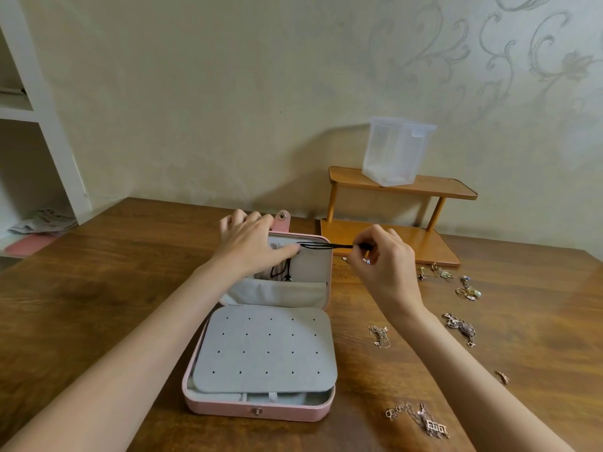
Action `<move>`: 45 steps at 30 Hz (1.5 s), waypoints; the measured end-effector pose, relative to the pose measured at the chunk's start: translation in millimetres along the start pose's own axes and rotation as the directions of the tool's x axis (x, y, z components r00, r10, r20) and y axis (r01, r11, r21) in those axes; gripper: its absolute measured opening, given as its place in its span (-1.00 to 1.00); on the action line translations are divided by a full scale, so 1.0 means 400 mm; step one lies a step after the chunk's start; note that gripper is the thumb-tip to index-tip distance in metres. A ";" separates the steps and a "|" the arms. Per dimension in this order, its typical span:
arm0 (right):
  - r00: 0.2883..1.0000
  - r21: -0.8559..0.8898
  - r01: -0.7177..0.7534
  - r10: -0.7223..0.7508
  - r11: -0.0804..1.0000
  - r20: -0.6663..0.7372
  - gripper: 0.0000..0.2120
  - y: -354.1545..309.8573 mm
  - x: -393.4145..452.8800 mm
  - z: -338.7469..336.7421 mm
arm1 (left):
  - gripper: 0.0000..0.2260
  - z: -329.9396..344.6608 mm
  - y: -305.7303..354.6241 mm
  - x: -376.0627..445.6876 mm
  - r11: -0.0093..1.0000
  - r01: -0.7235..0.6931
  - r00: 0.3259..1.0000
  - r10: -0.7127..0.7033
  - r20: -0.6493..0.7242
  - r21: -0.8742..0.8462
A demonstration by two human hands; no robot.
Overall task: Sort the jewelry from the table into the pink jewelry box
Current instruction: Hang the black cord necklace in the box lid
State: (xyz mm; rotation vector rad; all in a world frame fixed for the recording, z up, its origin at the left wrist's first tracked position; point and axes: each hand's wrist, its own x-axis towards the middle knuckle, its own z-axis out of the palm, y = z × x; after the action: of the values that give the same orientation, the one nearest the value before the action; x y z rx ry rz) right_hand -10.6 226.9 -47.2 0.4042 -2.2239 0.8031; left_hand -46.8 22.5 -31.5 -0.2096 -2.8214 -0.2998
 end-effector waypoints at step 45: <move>0.856 -0.178 0.509 -0.517 0.842 0.004 -0.90 -0.071 0.050 -0.023 | -0.33 0.020 0.021 0.006 0.985 0.171 0.978 -0.170 -0.124 0.000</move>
State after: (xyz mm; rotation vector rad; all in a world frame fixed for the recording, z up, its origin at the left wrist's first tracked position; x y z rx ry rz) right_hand -5.3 210.5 -15.5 0.8432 -1.9796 0.3217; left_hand -49.8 32.8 -36.5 0.0523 -2.7214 -0.3237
